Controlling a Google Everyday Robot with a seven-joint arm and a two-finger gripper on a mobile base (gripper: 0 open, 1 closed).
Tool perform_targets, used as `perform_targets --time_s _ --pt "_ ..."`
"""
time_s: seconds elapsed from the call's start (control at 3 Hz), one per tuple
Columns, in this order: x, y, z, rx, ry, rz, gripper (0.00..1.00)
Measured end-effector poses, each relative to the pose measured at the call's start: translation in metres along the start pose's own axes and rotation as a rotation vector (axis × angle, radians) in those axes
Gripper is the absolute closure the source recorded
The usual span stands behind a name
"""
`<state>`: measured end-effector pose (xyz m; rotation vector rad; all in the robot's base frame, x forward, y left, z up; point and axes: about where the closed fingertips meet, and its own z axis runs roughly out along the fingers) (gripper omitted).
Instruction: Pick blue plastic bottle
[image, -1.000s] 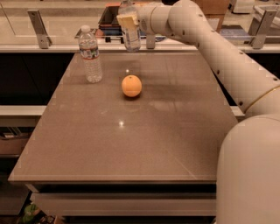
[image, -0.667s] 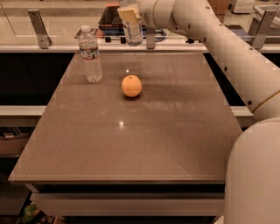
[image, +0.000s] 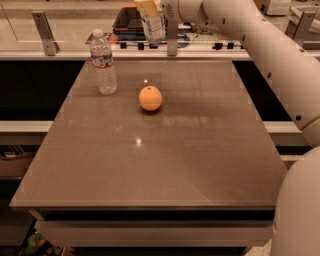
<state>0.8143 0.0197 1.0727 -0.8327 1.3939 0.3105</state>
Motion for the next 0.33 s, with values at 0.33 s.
perform_targets --time_s 0.33 --pt "-0.0007 0.0002 -0.0002 0.000 -0.001 -0.002 1.00"
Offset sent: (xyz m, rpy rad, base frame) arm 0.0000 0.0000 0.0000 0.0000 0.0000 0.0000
